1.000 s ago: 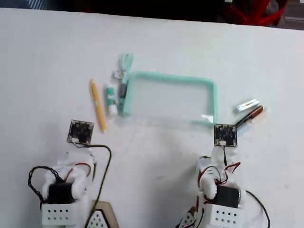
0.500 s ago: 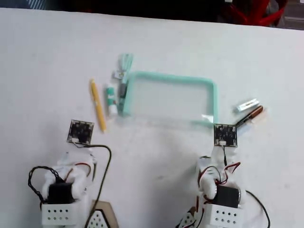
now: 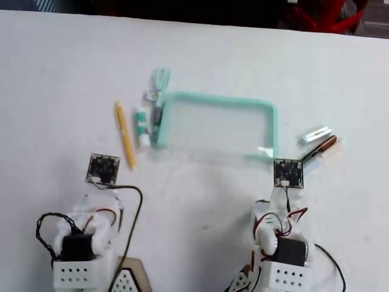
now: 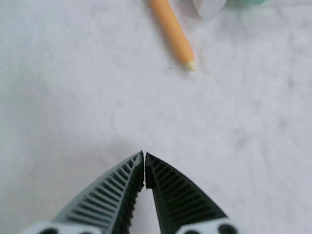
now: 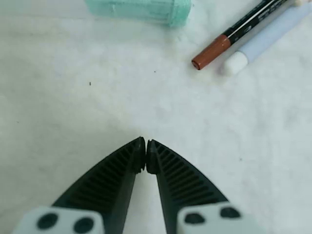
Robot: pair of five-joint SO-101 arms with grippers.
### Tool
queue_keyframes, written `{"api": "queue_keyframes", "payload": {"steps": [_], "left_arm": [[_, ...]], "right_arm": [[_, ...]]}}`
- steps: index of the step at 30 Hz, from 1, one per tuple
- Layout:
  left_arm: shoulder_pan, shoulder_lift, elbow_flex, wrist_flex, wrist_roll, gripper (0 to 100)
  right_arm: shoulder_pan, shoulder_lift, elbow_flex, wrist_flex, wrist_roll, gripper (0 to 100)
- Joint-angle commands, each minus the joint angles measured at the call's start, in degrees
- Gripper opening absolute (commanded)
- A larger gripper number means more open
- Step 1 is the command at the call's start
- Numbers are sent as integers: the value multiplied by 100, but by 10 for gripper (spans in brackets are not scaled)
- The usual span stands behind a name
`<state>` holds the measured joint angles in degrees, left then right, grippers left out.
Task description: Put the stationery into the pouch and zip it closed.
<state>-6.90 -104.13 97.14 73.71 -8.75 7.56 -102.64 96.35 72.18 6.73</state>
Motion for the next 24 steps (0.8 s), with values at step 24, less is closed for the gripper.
{"api": "queue_keyframes", "payload": {"steps": [24], "left_arm": [[330,-57,-2013,-897,-879,27]], "right_arm": [[-1059,-57,53,4,53,24]]}}
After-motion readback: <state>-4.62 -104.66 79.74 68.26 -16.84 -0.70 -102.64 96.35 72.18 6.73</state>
